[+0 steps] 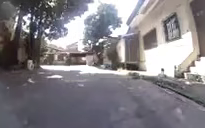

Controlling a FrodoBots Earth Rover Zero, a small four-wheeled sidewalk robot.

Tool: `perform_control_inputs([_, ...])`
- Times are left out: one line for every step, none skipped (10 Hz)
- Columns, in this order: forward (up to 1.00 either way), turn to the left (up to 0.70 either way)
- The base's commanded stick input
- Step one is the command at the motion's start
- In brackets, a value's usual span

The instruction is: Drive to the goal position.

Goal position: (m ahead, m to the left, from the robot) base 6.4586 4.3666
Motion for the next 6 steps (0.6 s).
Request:
perform_control_inputs([1.00,0.00])
perform_control_inputs([1.00,0.00])
perform_control_inputs([1.00,0.00])
perform_control_inputs([1.00,0.00])
perform_control_inputs([1.00,0.00])
perform_control_inputs([1.00,0.00])
